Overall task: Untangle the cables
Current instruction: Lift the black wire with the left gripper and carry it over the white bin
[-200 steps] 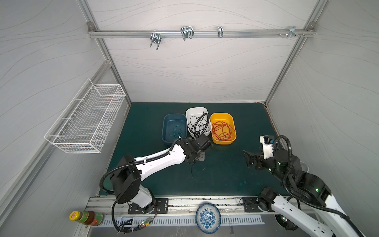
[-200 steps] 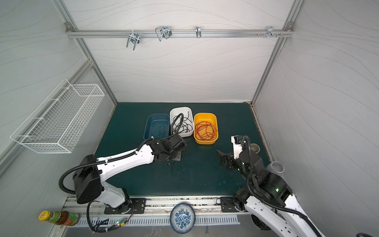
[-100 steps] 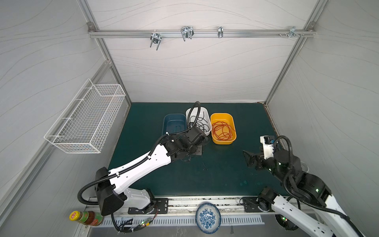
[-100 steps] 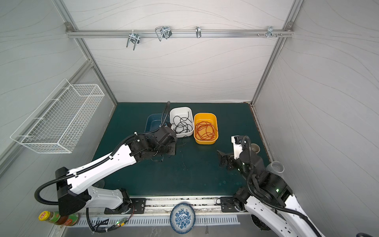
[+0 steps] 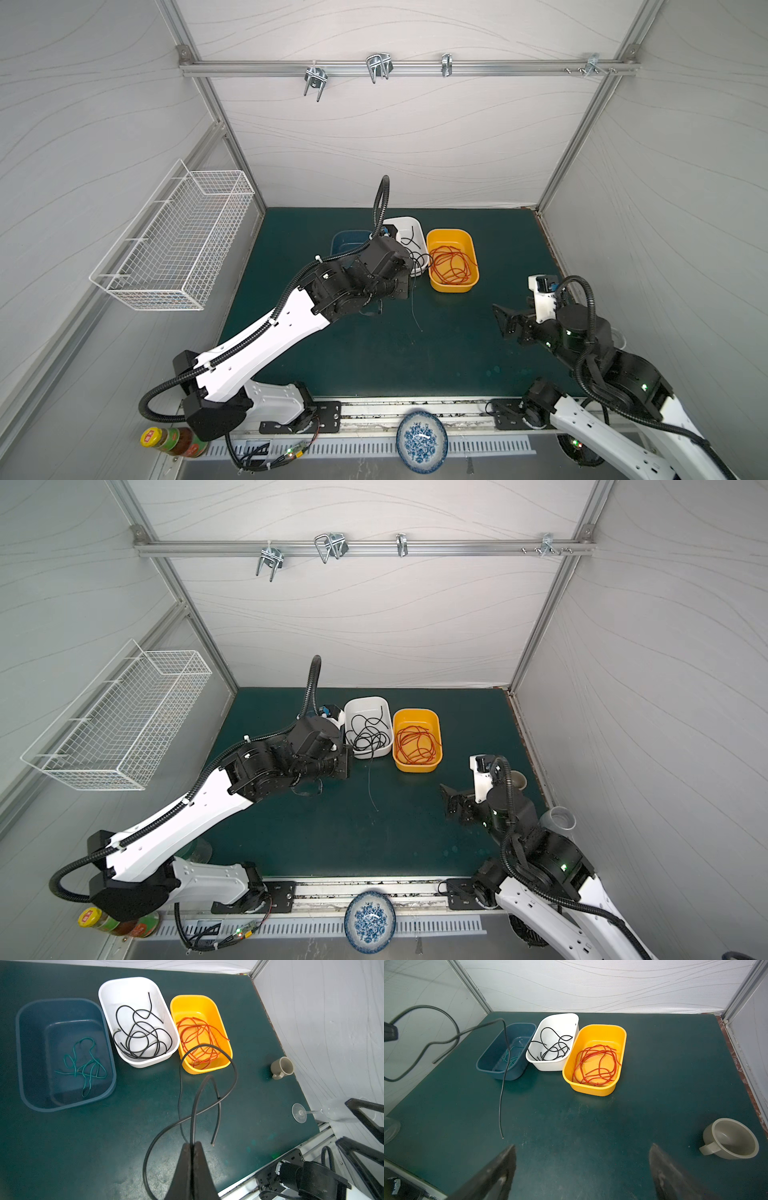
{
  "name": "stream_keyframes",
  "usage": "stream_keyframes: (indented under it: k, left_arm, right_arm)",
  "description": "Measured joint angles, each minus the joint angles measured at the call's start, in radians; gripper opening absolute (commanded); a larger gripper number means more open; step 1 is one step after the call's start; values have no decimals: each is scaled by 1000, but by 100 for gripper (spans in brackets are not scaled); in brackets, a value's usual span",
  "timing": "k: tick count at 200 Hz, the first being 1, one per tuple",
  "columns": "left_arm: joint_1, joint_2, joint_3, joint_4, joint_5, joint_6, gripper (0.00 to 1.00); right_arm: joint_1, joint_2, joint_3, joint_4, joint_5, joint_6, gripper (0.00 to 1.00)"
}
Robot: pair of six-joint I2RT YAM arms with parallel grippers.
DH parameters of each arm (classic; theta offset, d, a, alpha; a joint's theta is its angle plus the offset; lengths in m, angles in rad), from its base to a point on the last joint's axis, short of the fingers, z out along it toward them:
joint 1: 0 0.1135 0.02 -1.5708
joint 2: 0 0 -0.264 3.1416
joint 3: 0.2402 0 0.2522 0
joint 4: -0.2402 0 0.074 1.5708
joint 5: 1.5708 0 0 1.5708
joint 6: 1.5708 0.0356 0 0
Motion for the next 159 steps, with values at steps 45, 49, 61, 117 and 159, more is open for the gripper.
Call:
stream_keyframes:
  k: [45,49,61,117,159]
  left_arm:
    - [3,16,107,-14,-5,71,0]
    - [6,19,115,-13,-5,80,0]
    - [16,29,137,-11,-2,99,0]
    - [179,99,193,19,91,147,0]
    - [253,186,277,60,134,197,0]
  right_arm:
    - [0,0,-2,1,0,0,99]
    - [0,-1,-2,1,0,0,99]
    - [0,-2,-2,1,0,0,99]
    - [0,-6,-2,2,0,0,99]
    - [1,-7,-2,3,-1,0,99]
